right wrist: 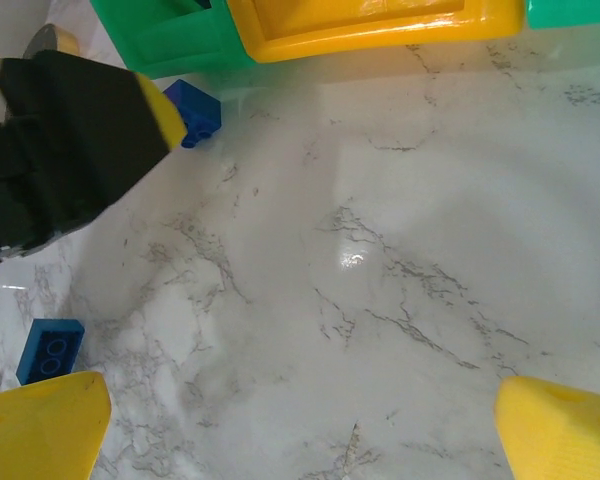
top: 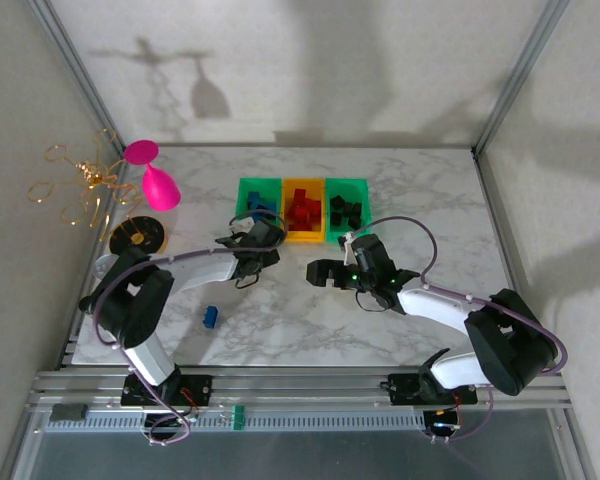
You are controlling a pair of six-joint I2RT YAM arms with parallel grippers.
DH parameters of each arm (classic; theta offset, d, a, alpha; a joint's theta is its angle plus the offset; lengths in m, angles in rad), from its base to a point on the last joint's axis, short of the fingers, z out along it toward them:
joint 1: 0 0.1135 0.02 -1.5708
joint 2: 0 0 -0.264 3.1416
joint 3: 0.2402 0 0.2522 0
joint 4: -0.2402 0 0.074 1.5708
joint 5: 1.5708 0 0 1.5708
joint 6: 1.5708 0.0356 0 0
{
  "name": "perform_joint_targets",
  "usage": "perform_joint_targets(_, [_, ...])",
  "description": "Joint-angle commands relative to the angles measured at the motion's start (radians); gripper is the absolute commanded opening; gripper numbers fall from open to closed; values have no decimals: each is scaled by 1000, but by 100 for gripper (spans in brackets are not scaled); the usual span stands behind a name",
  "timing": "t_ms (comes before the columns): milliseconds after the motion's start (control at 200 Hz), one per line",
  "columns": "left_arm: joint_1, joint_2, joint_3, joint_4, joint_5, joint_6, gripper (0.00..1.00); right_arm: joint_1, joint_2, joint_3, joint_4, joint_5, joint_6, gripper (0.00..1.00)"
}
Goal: Sort the legos into containers by color
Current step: Pick up the lego from the center of the table.
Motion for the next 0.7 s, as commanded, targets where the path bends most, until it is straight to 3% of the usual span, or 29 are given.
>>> perform_joint_targets(0, [-1, 44, 49, 32, -70, -37, 68, -8, -14, 12, 11, -2, -9, 99])
perform_joint_targets(360, [28, 170, 115, 29, -144, -50, 59, -22, -32, 8, -7, 2, -16, 99])
perform_joint_targets(696, [36, 185, 122, 40, -158, -19, 44, -24, -21, 11, 2, -4, -14, 99])
